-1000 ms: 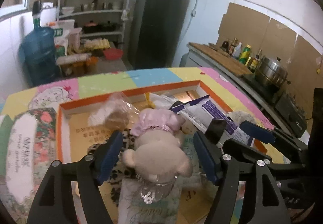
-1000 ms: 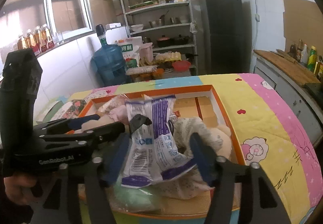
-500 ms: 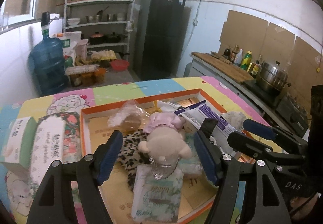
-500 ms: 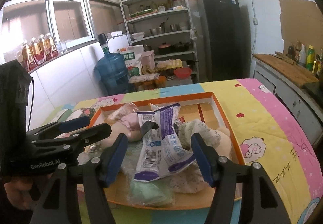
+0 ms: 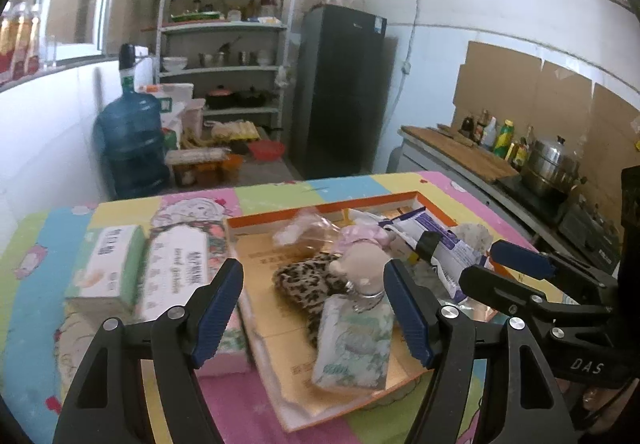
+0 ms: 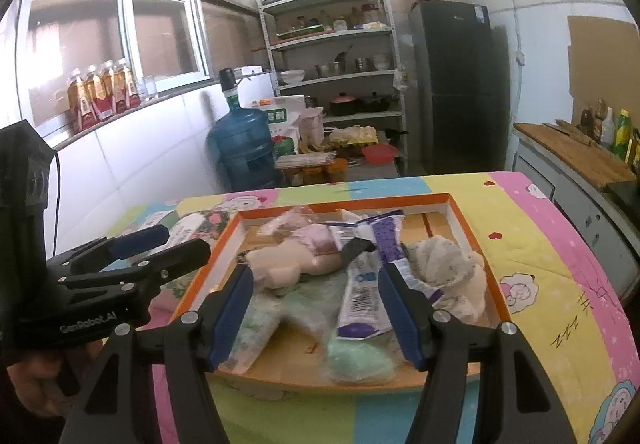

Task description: Organize soft objects

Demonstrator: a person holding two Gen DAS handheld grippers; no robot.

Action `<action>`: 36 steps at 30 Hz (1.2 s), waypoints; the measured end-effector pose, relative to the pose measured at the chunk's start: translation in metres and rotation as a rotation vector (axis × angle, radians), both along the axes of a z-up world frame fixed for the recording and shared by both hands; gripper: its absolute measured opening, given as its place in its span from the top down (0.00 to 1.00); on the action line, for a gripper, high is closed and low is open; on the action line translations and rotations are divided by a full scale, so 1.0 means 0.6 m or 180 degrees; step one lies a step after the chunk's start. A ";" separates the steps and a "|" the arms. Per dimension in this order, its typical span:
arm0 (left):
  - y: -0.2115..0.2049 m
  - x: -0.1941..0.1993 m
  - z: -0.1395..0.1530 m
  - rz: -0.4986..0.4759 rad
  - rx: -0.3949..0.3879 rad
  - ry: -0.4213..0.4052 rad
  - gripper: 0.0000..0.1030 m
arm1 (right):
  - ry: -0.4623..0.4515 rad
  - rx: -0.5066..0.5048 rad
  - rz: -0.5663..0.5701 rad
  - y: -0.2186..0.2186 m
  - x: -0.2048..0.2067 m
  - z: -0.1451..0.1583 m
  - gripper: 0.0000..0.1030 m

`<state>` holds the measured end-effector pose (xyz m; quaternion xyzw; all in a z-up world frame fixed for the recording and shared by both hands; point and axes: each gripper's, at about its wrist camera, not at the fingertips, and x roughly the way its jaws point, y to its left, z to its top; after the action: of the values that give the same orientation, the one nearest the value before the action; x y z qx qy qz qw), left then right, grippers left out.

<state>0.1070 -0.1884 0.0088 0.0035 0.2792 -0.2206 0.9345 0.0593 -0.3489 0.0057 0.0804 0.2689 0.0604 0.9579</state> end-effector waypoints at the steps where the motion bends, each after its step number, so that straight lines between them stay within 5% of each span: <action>1: 0.007 -0.007 0.003 0.0028 -0.0003 -0.0031 0.28 | -0.0012 -0.0011 0.0014 0.008 -0.004 0.003 0.37; 18: 0.149 -0.124 0.042 0.0734 -0.0064 -0.0503 0.28 | -0.0128 -0.0008 0.0043 0.123 -0.057 0.032 0.37; 24: 0.174 -0.154 0.026 0.0808 0.0018 -0.0537 0.28 | -0.0518 -0.0006 -0.0357 0.164 -0.091 0.029 0.37; 36: 0.249 -0.212 -0.009 0.1025 0.0009 -0.0423 0.28 | -0.0585 -0.0111 -0.0624 0.242 -0.147 0.012 0.37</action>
<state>-0.0201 -0.0388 0.0036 -0.0255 0.2141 -0.0669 0.9742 -0.0287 -0.2039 0.0127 0.0838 0.1719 -0.0310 0.9811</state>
